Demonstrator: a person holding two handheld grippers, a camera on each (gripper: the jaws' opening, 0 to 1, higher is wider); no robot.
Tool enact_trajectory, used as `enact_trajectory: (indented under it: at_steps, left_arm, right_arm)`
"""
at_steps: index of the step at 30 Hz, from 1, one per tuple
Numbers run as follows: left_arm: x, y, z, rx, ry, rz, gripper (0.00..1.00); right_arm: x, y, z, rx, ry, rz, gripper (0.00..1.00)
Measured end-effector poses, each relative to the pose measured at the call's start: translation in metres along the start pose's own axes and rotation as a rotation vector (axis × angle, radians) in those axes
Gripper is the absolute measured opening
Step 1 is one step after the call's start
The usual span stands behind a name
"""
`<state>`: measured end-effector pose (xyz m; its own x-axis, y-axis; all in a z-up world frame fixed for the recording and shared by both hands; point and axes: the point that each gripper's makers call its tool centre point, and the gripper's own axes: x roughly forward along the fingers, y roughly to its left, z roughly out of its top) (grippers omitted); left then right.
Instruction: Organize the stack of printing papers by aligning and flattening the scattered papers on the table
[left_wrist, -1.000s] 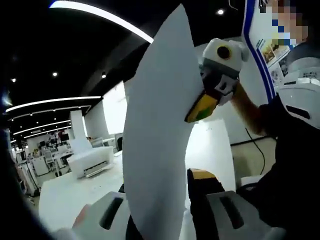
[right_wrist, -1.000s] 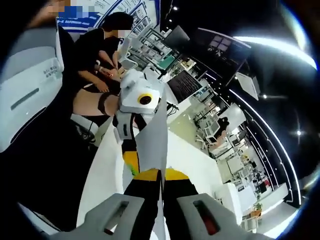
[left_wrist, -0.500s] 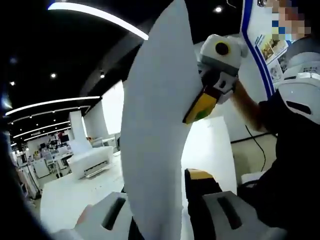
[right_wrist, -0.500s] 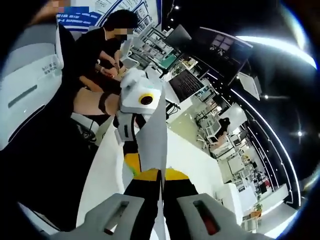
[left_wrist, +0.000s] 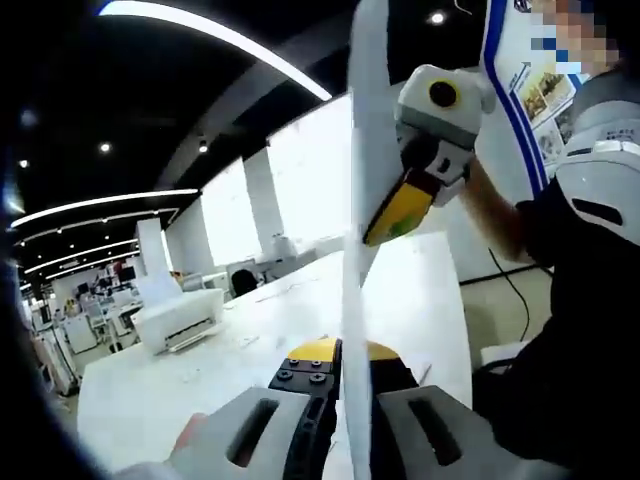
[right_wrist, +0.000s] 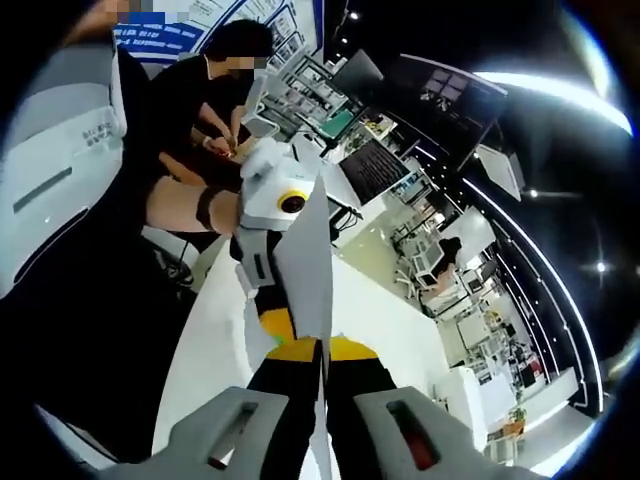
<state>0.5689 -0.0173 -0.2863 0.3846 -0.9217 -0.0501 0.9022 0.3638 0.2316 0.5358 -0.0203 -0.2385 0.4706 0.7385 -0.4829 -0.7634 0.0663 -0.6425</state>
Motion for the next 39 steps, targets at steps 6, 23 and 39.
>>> enact_trajectory:
  at_steps: [6,23,39]
  left_arm:
    - [-0.003,0.005,0.005,-0.03,-0.035,0.018,0.06]
    - [-0.006,0.011,0.012,-0.117,-0.077,0.047,0.04]
    - [-0.007,0.014,0.008,-0.161,-0.073,0.051,0.04]
  right_arm:
    - [-0.001,-0.006,0.0,0.002,-0.02,-0.026,0.01]
    - [0.0,-0.019,-0.002,0.009,-0.047,-0.077,0.13]
    - [-0.015,-0.04,0.011,0.102,-0.15,-0.17,0.44]
